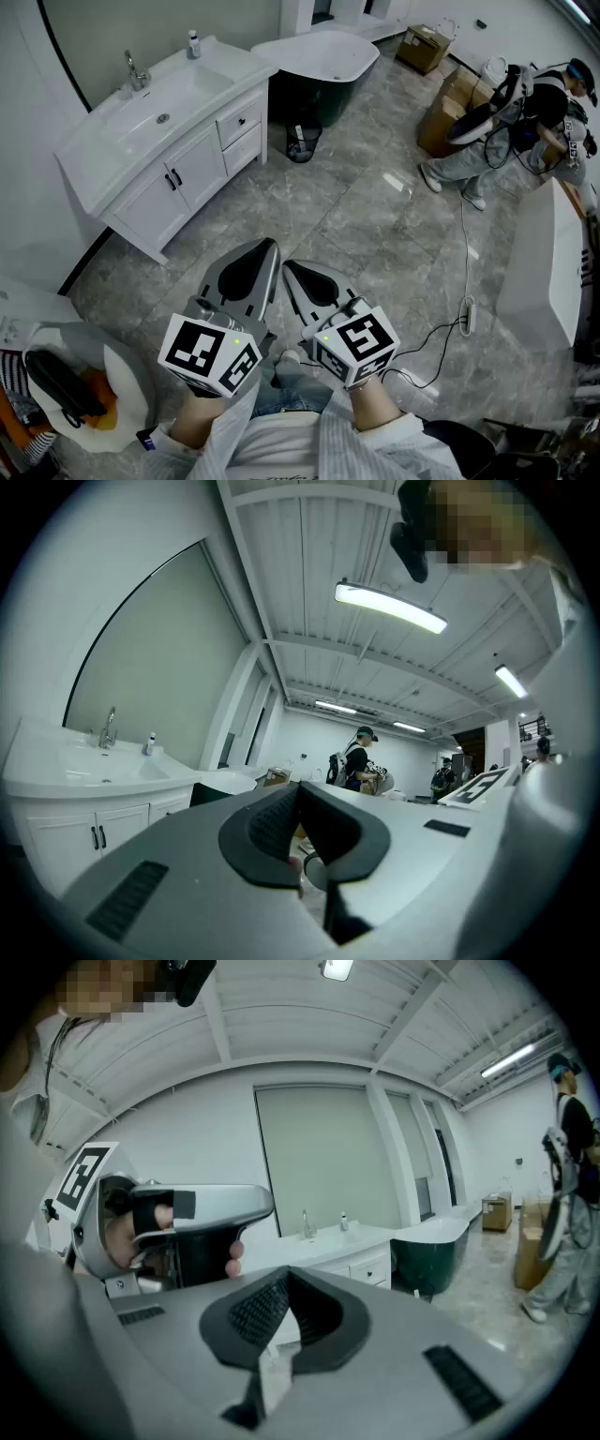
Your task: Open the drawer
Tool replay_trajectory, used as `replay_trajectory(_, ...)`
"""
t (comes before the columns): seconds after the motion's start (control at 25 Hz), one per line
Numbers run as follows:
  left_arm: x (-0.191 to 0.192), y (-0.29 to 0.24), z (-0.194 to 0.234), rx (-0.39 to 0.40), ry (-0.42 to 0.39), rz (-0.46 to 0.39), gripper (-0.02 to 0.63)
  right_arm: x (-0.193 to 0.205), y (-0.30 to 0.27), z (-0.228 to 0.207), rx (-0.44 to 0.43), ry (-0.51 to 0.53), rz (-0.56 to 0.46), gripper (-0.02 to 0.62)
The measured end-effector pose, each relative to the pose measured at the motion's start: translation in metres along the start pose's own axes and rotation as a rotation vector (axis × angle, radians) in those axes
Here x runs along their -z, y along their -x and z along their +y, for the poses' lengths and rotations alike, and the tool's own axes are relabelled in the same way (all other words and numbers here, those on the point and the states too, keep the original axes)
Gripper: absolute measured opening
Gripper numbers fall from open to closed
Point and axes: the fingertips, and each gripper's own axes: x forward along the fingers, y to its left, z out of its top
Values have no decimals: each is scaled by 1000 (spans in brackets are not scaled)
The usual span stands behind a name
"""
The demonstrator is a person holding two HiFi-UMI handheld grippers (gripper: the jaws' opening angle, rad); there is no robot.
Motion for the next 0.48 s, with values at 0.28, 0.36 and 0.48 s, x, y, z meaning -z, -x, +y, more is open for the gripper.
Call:
replay_trajectory(0.28,6,11,-8,-33,-2,-2,17,3,14,3,-11,-9,-13,9)
replay_trajectory(0.36,7,14,-11,-48,-7,-8,17,5,18,4,-22,-1,-15,9)
replay_trajectory(0.48,9,19,-14,-68,-7,-18,17,7,22,4,-37,1,-17,9)
